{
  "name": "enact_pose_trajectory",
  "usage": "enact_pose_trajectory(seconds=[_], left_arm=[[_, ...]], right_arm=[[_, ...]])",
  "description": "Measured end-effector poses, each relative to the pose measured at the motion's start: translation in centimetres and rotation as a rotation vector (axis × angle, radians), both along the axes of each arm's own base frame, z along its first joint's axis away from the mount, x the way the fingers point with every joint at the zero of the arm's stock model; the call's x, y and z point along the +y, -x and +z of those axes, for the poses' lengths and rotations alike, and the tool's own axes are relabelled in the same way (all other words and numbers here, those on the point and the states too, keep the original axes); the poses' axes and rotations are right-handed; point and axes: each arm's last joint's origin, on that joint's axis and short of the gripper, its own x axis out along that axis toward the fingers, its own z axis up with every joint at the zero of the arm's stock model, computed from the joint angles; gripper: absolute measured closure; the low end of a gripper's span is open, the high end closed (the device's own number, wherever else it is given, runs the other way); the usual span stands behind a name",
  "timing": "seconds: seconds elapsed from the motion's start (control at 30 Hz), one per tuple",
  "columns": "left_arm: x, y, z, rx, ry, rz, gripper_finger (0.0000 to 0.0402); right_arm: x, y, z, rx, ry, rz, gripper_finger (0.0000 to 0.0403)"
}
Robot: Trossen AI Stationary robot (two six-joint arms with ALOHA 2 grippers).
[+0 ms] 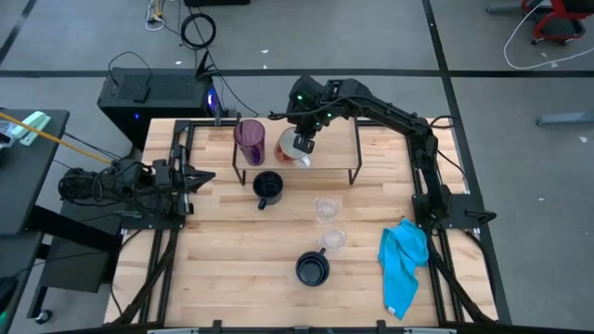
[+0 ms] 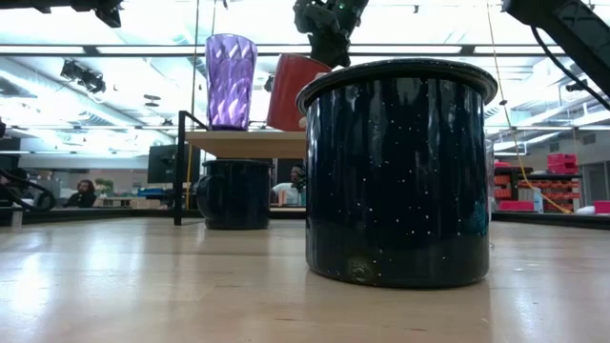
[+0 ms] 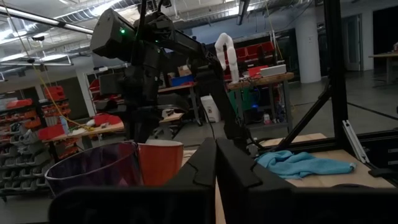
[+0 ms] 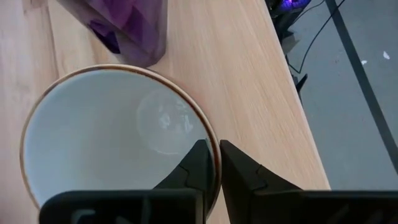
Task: Stack small to large cups/mugs on shelf
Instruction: Put the orange mug on the shelf
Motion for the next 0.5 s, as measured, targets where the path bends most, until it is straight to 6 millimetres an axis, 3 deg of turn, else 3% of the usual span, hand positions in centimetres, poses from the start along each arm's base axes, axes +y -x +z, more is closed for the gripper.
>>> enact_pose_trajectory(seconds=[0.23,0.5], left_arm=[[0.00,-0.01,0.00,0.000,0.000,0.000,0.0386],[0.00,0.00,0.00,0.000,0.000,0.000,0.0382]], right_arm=[[0.00,0.01,0.00,0.002,0.003,0.006,0.0366],[-0.01,0.01,0.07,-0.002,0.008,0.005,0.0335]])
